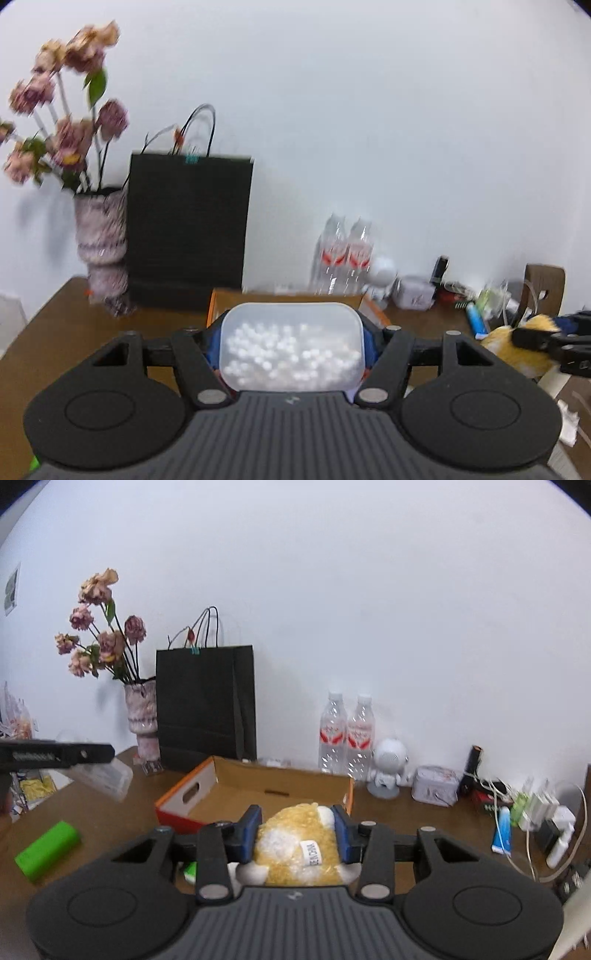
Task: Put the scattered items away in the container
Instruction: 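Carry the white foam block with the left tool while the right tool carries the plush toy into the box, then open both tools and withdraw them from the box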
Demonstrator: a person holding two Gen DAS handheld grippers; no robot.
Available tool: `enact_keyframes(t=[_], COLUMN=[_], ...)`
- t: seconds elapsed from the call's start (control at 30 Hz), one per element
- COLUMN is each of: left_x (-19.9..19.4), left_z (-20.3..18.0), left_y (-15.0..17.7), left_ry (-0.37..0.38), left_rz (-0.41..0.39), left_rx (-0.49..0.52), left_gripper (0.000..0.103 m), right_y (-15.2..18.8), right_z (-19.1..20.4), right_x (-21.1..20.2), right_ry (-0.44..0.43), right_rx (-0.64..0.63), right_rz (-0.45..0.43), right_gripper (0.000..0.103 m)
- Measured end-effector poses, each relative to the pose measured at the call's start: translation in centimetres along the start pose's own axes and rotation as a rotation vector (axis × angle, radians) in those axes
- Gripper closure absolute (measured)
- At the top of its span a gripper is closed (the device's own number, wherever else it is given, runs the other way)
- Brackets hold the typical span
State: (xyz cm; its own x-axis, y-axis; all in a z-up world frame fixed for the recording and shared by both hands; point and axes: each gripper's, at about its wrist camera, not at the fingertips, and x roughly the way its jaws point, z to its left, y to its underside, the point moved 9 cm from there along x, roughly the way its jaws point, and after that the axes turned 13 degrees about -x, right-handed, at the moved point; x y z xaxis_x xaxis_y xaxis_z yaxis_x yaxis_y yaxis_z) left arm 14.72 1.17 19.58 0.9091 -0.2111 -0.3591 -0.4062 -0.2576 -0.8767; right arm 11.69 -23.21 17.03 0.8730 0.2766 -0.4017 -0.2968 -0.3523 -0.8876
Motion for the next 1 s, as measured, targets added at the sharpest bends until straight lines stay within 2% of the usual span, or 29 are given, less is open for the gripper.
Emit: enact_keyframes(t=[0.17,0.33,0.43,0.5,0.57,0.67,0.8,0.87,0.93,1.0], left_x=[6.8,17.5,24.0,28.4,31.0,32.5,33.6,33.3,31.9,30.2], left_z=[0.0,1.5,3.0,4.5,5.6,5.8,6.1,5.9,5.4,5.1], left_y=[-2.8,-4.8,-3.9,-1.5,0.9,2.9,4.3,4.8,4.6,4.2], left_ry=[-0.035,-0.119,-0.152,-0.178,-0.215,-0.221,-0.238,-0.256,-0.234,-0.214], left_rz=[0.047,0.075,0.078,0.147,0.198,0.21,0.28,0.32,0.322,0.325], left_rx=[-0.01,-0.032,-0.047,-0.06,-0.057,0.012,0.04,0.09,0.122,0.136], left_gripper=[0.036,0.037,0.037,0.037,0.037,0.037,0.034,0.018,0.008,0.004], right_y=[-4.5,-7.2,-6.0,-3.9,-1.5,1.0,1.7,1.6,1.8,2.1], right_z=[-1.1,-4.2,-5.5,-5.6,-5.2,-5.1,-4.4,-3.8,-3.1,-2.9], right_x=[7.2,18.5,25.5,30.1,33.6,35.9,37.2,37.1,36.0,34.7], right_ry=[0.021,0.11,0.136,0.124,0.126,0.14,0.172,0.161,0.123,0.082], right_rx=[-0.003,0.055,0.131,0.177,0.187,0.177,0.126,0.082,0.061,0.06], right_rz=[0.031,0.064,0.09,0.143,0.195,0.213,0.21,0.237,0.287,0.342], right_gripper=[0.065,0.065,0.065,0.065,0.065,0.065,0.064,0.057,0.053,0.046])
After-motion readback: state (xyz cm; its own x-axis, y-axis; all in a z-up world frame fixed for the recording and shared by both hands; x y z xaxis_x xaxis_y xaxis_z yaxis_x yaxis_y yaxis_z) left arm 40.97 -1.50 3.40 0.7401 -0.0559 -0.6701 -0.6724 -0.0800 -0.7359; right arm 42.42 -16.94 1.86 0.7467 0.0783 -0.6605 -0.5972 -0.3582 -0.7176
